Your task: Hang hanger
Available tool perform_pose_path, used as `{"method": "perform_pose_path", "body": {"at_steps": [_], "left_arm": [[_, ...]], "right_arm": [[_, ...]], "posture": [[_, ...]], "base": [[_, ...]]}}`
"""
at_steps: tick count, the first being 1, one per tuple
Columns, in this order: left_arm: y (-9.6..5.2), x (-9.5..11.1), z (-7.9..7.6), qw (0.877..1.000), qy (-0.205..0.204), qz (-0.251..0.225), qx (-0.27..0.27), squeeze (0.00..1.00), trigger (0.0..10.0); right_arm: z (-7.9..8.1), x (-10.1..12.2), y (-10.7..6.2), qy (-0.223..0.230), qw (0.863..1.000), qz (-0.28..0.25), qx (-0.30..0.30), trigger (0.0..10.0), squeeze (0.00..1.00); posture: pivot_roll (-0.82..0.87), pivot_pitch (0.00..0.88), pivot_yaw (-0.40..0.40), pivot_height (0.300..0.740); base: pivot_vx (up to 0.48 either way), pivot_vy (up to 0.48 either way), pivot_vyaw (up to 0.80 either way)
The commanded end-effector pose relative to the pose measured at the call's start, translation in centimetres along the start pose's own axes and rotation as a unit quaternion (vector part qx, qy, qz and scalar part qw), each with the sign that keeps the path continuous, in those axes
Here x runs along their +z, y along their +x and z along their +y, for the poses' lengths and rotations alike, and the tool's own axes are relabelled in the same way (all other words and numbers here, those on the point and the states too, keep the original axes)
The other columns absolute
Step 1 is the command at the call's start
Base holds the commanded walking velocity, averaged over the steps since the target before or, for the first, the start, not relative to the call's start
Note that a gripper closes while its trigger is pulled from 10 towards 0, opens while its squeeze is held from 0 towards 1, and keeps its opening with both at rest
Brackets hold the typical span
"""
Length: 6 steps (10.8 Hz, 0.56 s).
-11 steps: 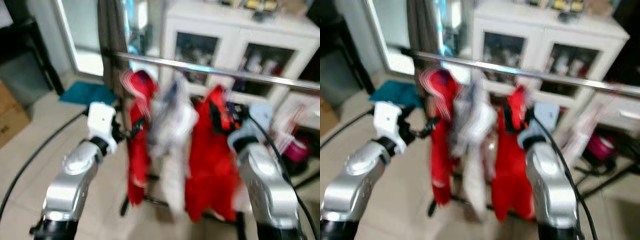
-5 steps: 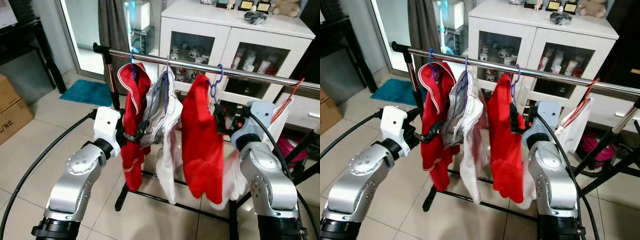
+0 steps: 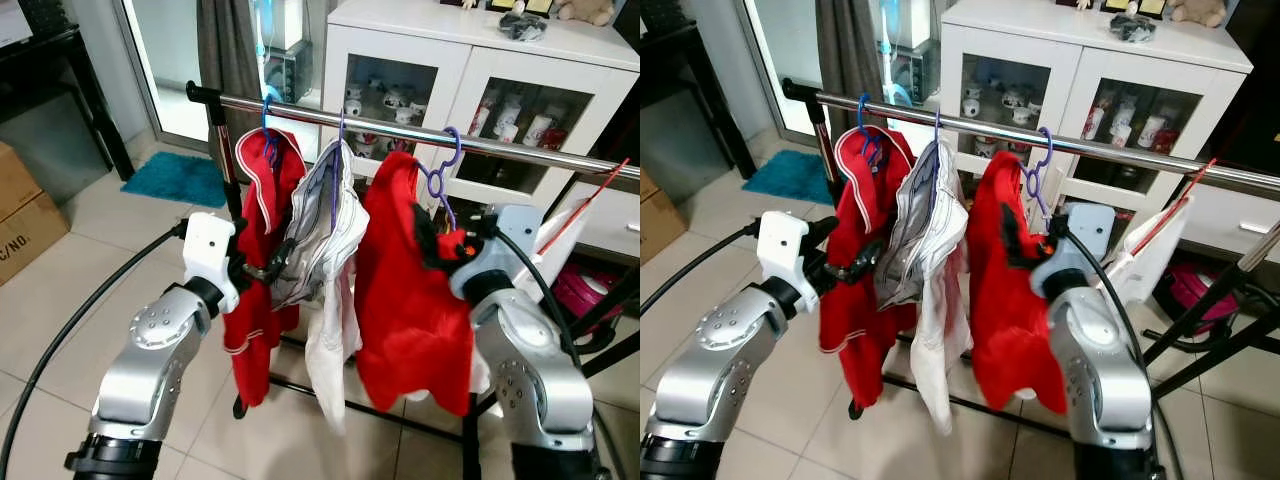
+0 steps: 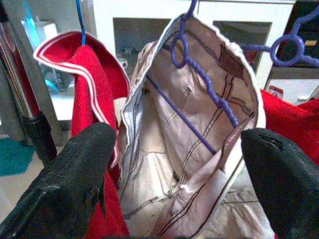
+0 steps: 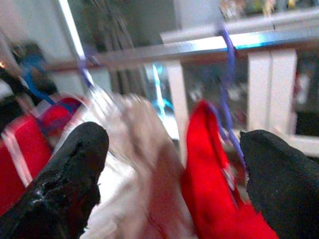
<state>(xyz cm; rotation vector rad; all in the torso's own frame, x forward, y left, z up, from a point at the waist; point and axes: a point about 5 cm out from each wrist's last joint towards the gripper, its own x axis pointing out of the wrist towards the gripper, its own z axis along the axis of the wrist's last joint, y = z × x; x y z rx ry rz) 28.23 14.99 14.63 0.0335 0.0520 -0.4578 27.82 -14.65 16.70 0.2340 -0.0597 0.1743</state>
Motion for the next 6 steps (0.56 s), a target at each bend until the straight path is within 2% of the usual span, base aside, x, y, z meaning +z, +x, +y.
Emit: {"method": "perform_pose_path", "body": {"at_steps": [1, 2, 4, 6], "left_arm": [[0.06, 0.73, 0.37, 1.0, 0.004, -0.008, 0.0, 0.0, 10.0], [-0.02, 0.71, 0.66, 1.0, 0.008, -0.007, 0.001, 0.0, 10.0], [0.36, 0.51, 0.96, 0.999, 0.033, 0.004, 0.005, 0.0, 10.0], [0.49, 0.98, 0.81, 1.0, 0.029, -0.003, 0.001, 0.0, 10.0]], "right_arm": [[0.73, 1.06, 0.06, 0.012, 0.999, -0.029, 0.017, 10.0, 0.9], [1.07, 1.37, 0.03, 0.02, 0.999, -0.041, 0.019, 10.0, 0.89], [1.29, 0.95, -0.84, 0.031, 0.999, -0.025, 0.031, 10.0, 0.89], [1.45, 0.89, -0.73, 0.027, 0.998, -0.017, 0.047, 10.0, 0.89]], "posture": [[-0.11, 0.0, -0.012, 0.74], [-0.11, 0.0, -0.012, 0.74], [-0.12, 0.0, 0.001, 0.74], [-0.12, 0.0, -0.002, 0.74]], "base": [[0.0, 0.401, 0.0], [0.0, 0.401, 0.0], [0.0, 0.381, 0.0], [0.0, 0.373, 0.0]]}}
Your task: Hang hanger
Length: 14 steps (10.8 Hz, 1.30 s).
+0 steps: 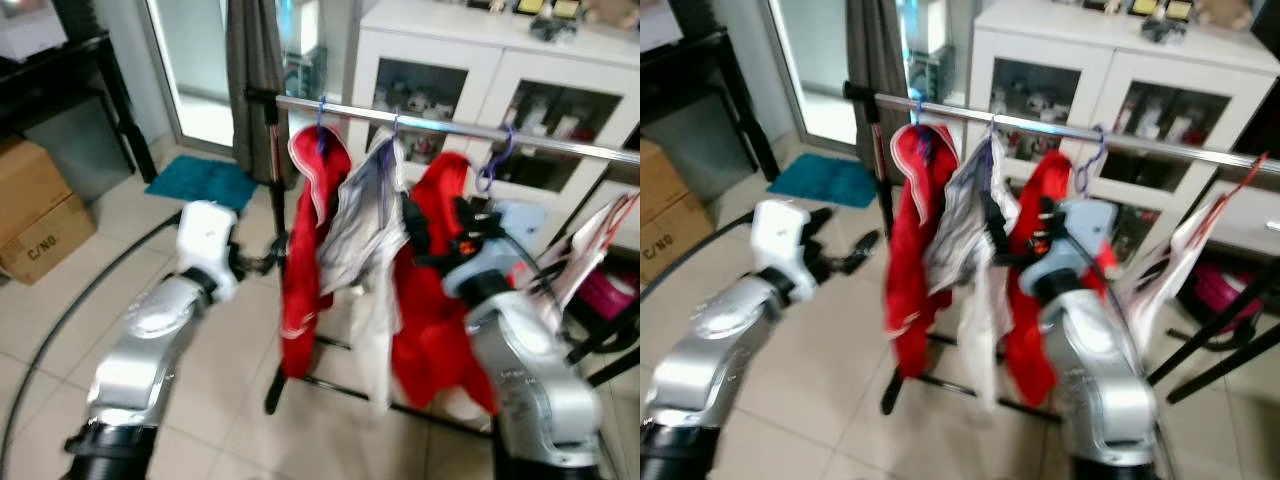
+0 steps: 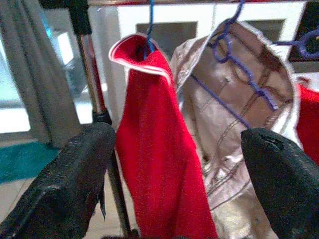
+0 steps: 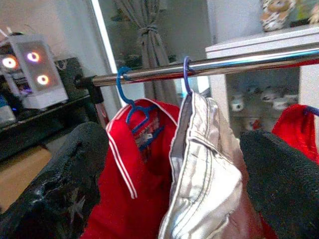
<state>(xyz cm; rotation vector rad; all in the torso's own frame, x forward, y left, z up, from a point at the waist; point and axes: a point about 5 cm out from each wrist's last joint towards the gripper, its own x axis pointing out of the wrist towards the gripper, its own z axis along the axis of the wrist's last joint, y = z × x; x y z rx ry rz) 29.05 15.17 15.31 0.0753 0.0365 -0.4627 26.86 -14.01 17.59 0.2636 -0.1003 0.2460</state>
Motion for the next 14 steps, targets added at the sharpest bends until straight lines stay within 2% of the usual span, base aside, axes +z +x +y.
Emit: {"method": "perform_pose_path", "body": {"at_steps": [1, 2, 5, 6, 7, 8, 10, 11, 13, 14], "left_arm": [[-0.1, 0.2, 0.5, 1.0, 0.008, 0.0, 0.004, 0.0, 10.0], [-0.1, 0.1, 0.6, 1.0, 0.007, -0.001, 0.008, 0.0, 10.0], [0.1, 0.2, 0.2, 1.0, 0.01, -0.001, 0.004, 0.0, 10.0], [-0.1, 0.2, 0.4, 1.0, 0.011, 0.002, 0.006, 0.0, 10.0], [-0.2, 0.0, 1.0, 1.0, -0.002, 0.007, 0.014, 0.0, 10.0], [0.0, -0.1, 0.9, 1.0, -0.008, 0.008, 0.012, 0.0, 10.0], [1.1, 0.2, 0.2, 1.0, -0.004, 0.009, 0.013, 0.0, 10.0], [1.0, 0.4, 0.3, 1.0, -0.01, 0.004, 0.018, 0.0, 10.0], [0.5, 0.2, 0.7, 0.999, -0.016, -0.003, 0.035, 0.0, 10.0], [0.5, 0.2, 0.6, 0.999, -0.018, -0.004, 0.034, 0.0, 10.0]], "right_arm": [[0.7, 0.1, 0.2, 0.005, 1.0, 0.001, 0.015, 10.0, 0.84], [1.0, -0.4, 0.3, 0.004, 1.0, 0.014, 0.014, 10.0, 0.81], [0.7, -1.4, 0.1, 0.013, 0.999, 0.036, 0.008, 10.0, 0.81], [0.8, -1.5, 0.4, 0.016, 0.999, 0.038, 0.008, 10.0, 0.81], [1.2, -1.9, 0.5, 0.017, 0.999, 0.05, 0.006, 10.0, 0.78], [1.1, -2.2, 0.1, 0.015, 0.998, 0.059, 0.0, 10.0, 0.77], [0.0, -3.0, -0.4, 0.019, 0.996, 0.07, -0.045, 10.0, 0.78], [-0.1, -3.2, -0.4, 0.024, 0.996, 0.073, -0.051, 10.0, 0.83], [-0.1, -2.7, 0.0, 0.005, 0.996, 0.069, -0.053, 10.0, 0.77], [-0.3, -2.7, -0.1, 0.002, 0.996, 0.069, -0.055, 10.0, 0.21]], "posture": [[-0.12, 0.0, -0.007, 0.74], [-0.12, 0.0, -0.011, 0.74], [-0.09, 0.0, -0.008, 0.74], [-0.09, 0.0, -0.006, 0.74], [-0.11, 0.0, 0.007, 0.74], [-0.13, 0.0, 0.019, 0.74], [-0.11, 0.0, 0.028, 0.74], [-0.1, 0.0, 0.018, 0.74], [-0.11, 0.0, -0.003, 0.74], [-0.11, 0.0, -0.001, 0.74]], "base": [[0.0, 0.371, 0.0], [0.0, 0.356, 0.0], [0.0, 0.349, 0.0], [0.0, 0.352, 0.0], [0.0, 0.0, 0.0], [0.0, 0.0, 0.0], [0.0, 0.0, 0.0], [0.0, 0.0, 0.8], [0.276, 0.0, 0.4], [0.322, 0.0, 0.0]]}}
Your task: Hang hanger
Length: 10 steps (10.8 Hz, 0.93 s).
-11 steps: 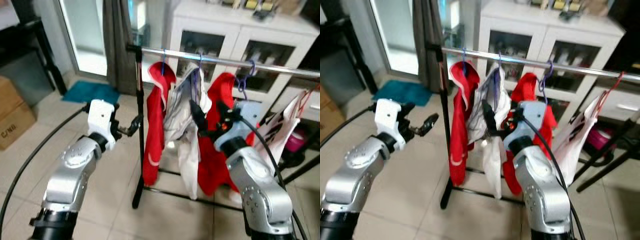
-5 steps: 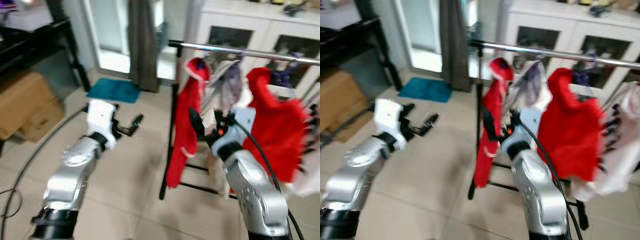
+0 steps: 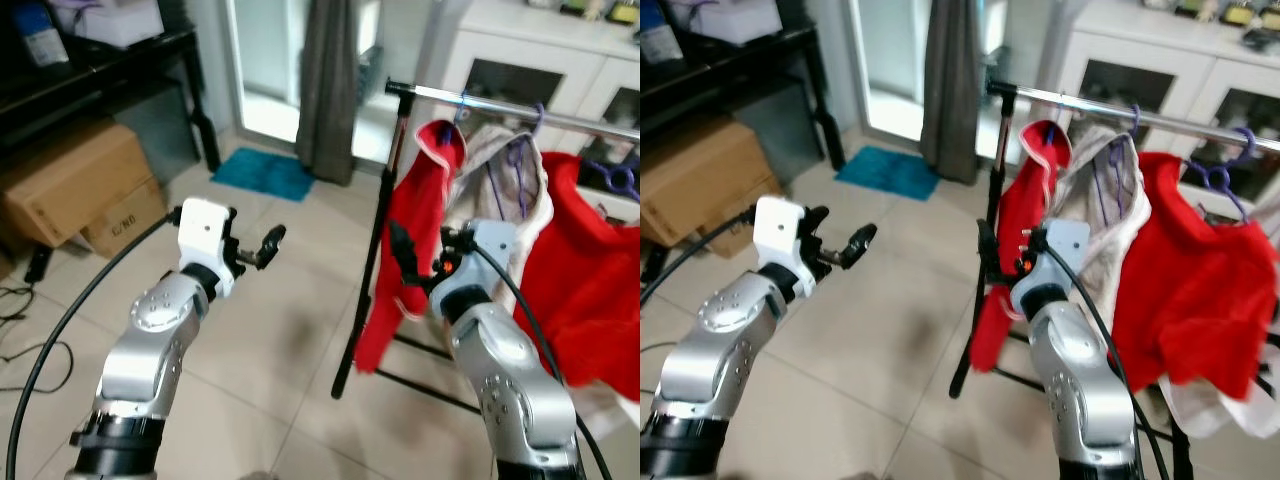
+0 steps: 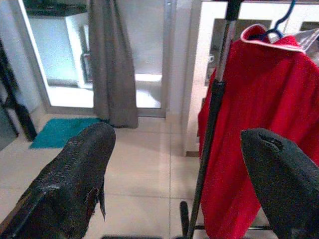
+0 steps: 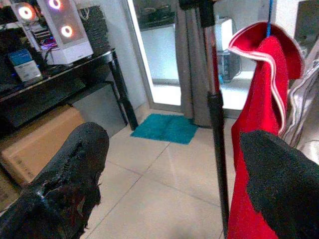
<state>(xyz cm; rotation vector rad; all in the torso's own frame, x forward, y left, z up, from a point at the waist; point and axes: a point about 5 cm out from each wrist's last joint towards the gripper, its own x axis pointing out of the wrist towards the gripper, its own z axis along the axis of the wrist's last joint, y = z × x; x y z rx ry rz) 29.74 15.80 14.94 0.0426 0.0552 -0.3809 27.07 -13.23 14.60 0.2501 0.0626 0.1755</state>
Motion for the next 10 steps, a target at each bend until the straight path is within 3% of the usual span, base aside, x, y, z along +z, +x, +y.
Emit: {"method": "perform_pose_path", "body": {"at_steps": [1, 10], "left_arm": [[0.2, 0.4, -0.4, 1.0, 0.006, -0.006, -0.013, 0.0, 10.0], [-0.1, 0.4, -0.1, 1.0, 0.01, -0.005, -0.022, 0.0, 10.0]], "right_arm": [[-0.8, 0.2, 0.0, -0.005, 1.0, -0.006, -0.018, 10.0, 0.0], [0.5, 0.8, 0.7, -0.018, 1.0, -0.019, 0.004, 10.0, 0.0]], "posture": [[-0.09, 0.0, 0.0, 0.74], [-0.1, 0.0, -0.005, 0.74]], "base": [[0.341, 0.0, 0.0], [0.34, 0.0, 0.0]]}}
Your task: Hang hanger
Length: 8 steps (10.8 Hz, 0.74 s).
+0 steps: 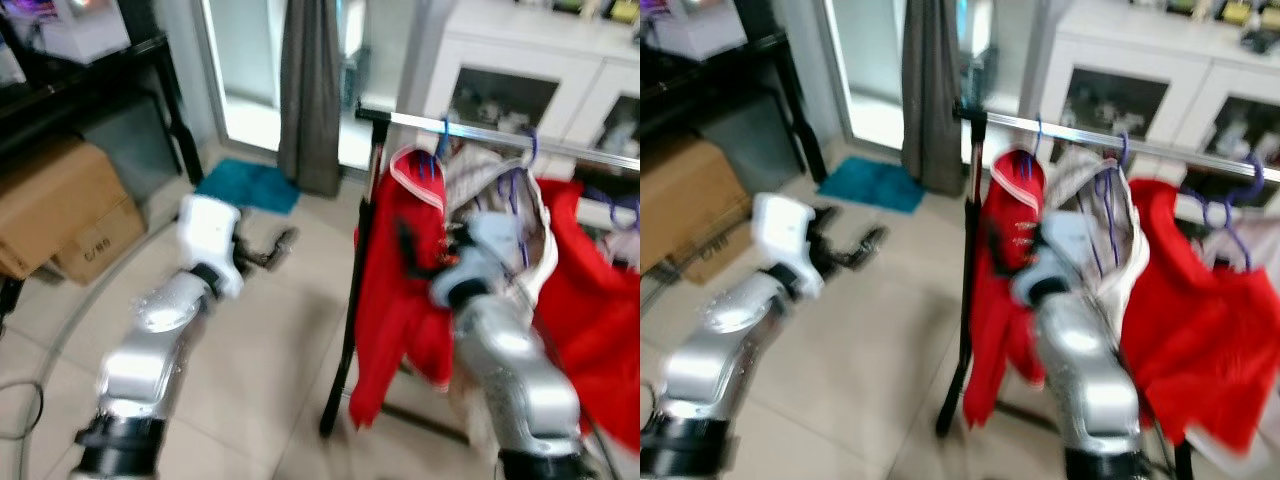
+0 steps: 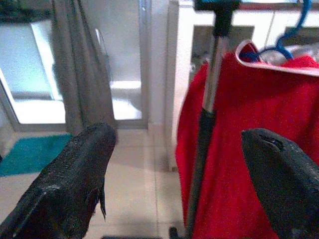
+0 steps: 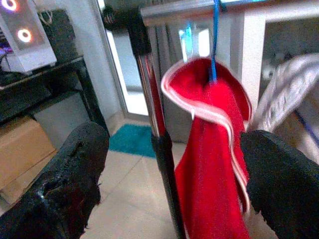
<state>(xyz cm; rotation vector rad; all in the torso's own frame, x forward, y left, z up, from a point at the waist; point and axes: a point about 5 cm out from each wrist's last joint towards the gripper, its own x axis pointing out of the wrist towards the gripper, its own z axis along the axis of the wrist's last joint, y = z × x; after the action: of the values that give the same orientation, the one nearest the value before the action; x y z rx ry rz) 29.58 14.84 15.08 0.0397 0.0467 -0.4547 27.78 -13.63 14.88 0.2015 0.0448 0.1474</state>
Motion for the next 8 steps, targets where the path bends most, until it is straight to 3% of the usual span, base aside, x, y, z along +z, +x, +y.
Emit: {"method": "perform_pose_path", "body": {"at_steps": [1, 4, 5, 6, 8], "left_arm": [[-0.2, 0.0, 0.6, 1.0, 0.015, 0.005, 0.008, 0.0, 10.0], [-0.4, 0.1, 0.2, 1.0, 0.019, 0.004, -0.02, 0.0, 10.0], [-0.3, 0.2, 0.2, 0.999, 0.019, 0.004, -0.032, 0.0, 10.0], [-0.3, 0.1, -0.1, 0.998, 0.018, 0.008, -0.058, 0.0, 10.0], [-0.1, 0.0, -0.3, 0.998, 0.019, 0.014, -0.066, 0.0, 10.0]], "right_arm": [[0.6, 0.6, 0.1, 0.003, 1.0, -0.016, 0.01, 10.0, 0.0], [-0.4, 2.4, 0.4, -0.005, 0.998, -0.058, -0.015, 10.0, 0.0], [-0.5, 2.7, 0.5, -0.017, 0.998, -0.057, -0.017, 10.0, 0.0], [-1.0, 2.9, 0.5, -0.059, 0.998, -0.03, -0.023, 10.0, 0.0], [-1.8, 3.2, 0.5, -0.074, 0.996, -0.017, -0.039, 10.0, 0.0]], "posture": [[-0.09, 0.0, -0.008, 0.74], [-0.09, 0.0, -0.021, 0.74], [-0.1, 0.0, -0.022, 0.74], [-0.12, 0.0, -0.011, 0.74], [-0.11, 0.0, -0.015, 0.74]], "base": [[0.341, 0.0, 0.0], [0.337, 0.0, 0.0], [0.334, 0.0, 0.0], [0.311, 0.0, 0.0], [0.0, 0.0, 0.0]]}}
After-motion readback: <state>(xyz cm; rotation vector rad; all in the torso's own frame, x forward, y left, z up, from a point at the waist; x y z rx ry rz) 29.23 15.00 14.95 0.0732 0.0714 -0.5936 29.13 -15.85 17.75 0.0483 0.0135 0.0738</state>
